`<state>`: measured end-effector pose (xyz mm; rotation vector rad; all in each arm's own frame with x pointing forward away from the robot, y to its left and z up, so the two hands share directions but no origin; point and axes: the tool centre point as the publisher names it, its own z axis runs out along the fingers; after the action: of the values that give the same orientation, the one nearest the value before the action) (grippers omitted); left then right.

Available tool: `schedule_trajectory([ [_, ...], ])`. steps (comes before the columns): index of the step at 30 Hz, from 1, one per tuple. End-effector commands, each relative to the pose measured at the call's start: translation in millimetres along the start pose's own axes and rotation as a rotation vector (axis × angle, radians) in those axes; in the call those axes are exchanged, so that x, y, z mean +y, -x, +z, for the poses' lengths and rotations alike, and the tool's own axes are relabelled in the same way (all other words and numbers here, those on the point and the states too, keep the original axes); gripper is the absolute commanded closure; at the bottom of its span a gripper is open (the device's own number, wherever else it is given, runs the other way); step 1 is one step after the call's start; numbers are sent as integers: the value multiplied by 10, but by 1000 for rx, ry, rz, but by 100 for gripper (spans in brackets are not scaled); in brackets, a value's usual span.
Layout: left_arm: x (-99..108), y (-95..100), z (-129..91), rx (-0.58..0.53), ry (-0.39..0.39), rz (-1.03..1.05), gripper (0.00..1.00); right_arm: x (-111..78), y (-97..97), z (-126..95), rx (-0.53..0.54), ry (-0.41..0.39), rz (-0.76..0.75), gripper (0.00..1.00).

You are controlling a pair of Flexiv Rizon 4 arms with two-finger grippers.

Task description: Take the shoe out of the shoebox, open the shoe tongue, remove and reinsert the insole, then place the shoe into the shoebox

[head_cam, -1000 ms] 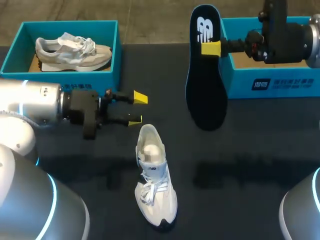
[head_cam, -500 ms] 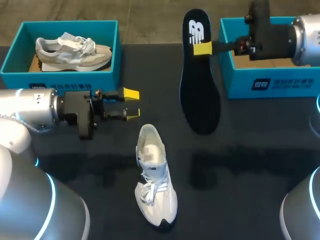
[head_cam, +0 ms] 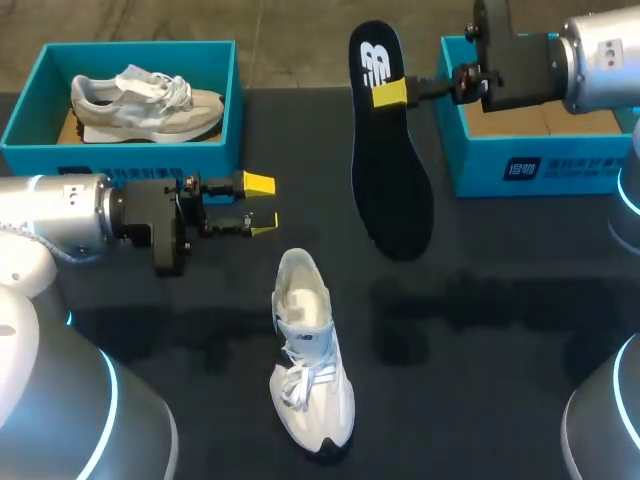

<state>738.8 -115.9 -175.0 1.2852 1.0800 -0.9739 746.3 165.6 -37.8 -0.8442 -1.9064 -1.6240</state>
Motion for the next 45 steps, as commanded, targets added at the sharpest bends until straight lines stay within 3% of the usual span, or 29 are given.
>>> schedule_trajectory([
  [1,-3,0,11,1,2,1,0,18,3,19,-3,-6,3,100],
  [6,-3,0,11,1,2,1,0,18,3,19,-3,-6,3,100],
  [14,25,39,38,-41,12,16,0,13,419,226,47,-77,136,100],
  [18,12,82,55,-46,6,37,0,27,607,276,80,-76,176,100],
  [24,26,139,72,-65,15,49,0,47,750,353,91,-85,228,100],
  [40,38,128,102,-64,20,49,0,47,750,353,91,-85,228,100],
  [45,92,81,161,-58,26,38,0,59,902,448,108,-93,265,100],
])
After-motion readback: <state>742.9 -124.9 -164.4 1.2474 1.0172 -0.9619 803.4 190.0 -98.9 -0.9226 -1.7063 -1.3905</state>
